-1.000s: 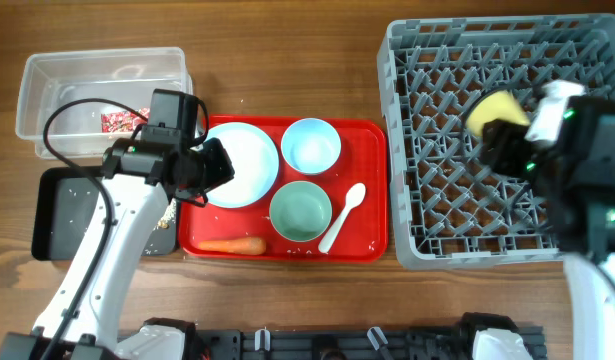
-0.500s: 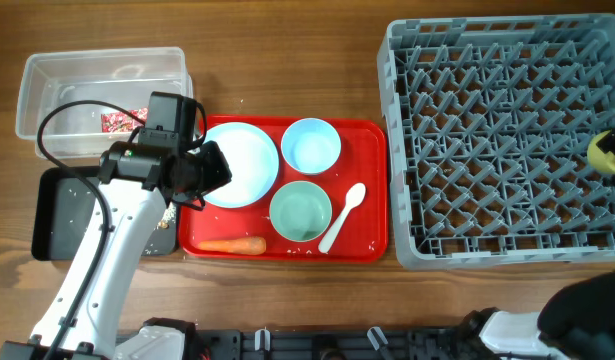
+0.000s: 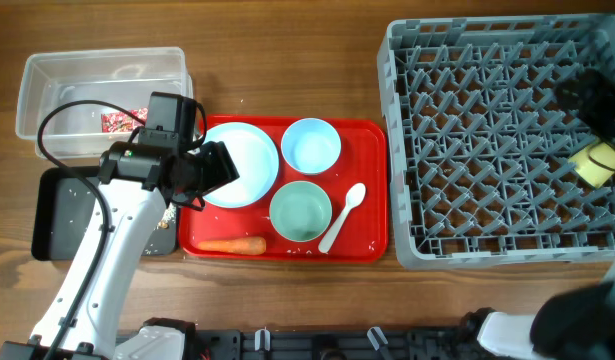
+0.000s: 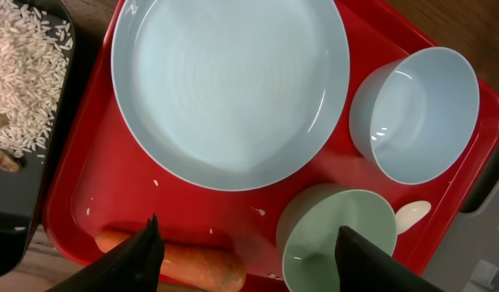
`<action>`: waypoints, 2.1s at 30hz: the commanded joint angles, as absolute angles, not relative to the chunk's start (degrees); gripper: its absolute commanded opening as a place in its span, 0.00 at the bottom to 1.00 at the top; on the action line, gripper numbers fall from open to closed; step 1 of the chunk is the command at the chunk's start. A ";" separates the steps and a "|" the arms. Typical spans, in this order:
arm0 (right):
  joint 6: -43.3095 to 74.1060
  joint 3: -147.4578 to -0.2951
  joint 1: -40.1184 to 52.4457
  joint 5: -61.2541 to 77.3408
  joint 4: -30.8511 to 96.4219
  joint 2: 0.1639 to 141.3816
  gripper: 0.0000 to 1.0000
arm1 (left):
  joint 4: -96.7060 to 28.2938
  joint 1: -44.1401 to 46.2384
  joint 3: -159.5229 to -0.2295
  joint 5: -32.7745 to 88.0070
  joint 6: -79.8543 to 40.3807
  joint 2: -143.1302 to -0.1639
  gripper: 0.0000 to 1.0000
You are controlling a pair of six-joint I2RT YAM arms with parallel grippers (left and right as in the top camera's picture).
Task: Sort waste into correct bins and load items into the dishwasher rack
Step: 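Grasp the light-blue bowl with the right gripper and place it in the rack, then grasp the pale green cup with the right gripper and place it in the rack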
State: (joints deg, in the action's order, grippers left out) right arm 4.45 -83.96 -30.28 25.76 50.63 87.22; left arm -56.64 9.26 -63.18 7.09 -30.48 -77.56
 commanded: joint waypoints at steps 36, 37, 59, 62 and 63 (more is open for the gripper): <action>-10.41 -88.86 -1.89 -48.16 23.94 87.39 0.04 | -62.00 -4.78 -63.44 3.55 -35.18 -76.38 0.74; -10.46 -88.86 -4.05 -51.05 21.98 88.29 0.04 | -62.02 -4.78 -63.44 3.55 -35.18 -76.38 0.74; 1.80 -88.44 -13.19 -51.33 24.38 120.05 0.15 | -61.12 -4.78 -63.44 3.55 -35.20 -76.38 0.75; 5.91 -88.44 -11.92 -51.24 31.62 119.85 0.38 | -61.10 -4.78 -63.44 3.55 -35.18 -76.40 0.75; 7.35 -88.44 -11.77 -50.72 33.12 119.61 0.49 | -61.12 -4.78 -63.44 3.55 -35.18 -76.40 0.76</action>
State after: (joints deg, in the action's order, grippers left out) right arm 1.21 -88.97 -13.21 -53.80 30.24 118.85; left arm -61.23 -4.54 -63.18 4.29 -34.65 -77.30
